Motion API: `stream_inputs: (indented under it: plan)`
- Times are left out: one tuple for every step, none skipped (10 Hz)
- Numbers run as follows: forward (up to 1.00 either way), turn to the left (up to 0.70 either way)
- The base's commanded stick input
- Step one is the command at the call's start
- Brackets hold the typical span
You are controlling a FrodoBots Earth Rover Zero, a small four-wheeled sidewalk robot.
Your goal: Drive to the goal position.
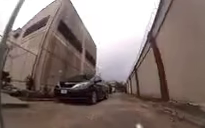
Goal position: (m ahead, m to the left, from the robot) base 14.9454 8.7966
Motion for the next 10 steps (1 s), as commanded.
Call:
stream_inputs:
  plan:
    - [0.84, 0.03]
    - [0.84, 0.03]
    - [0.84, -0.29]
    - [0.84, -0.22]
    - [0.84, 0.0]
    - [0.84, 0.0]
    - [0.84, 0.0]
    - [0.84, 0.0]
    - [0.84, 0.0]
    - [0.84, -0.18]
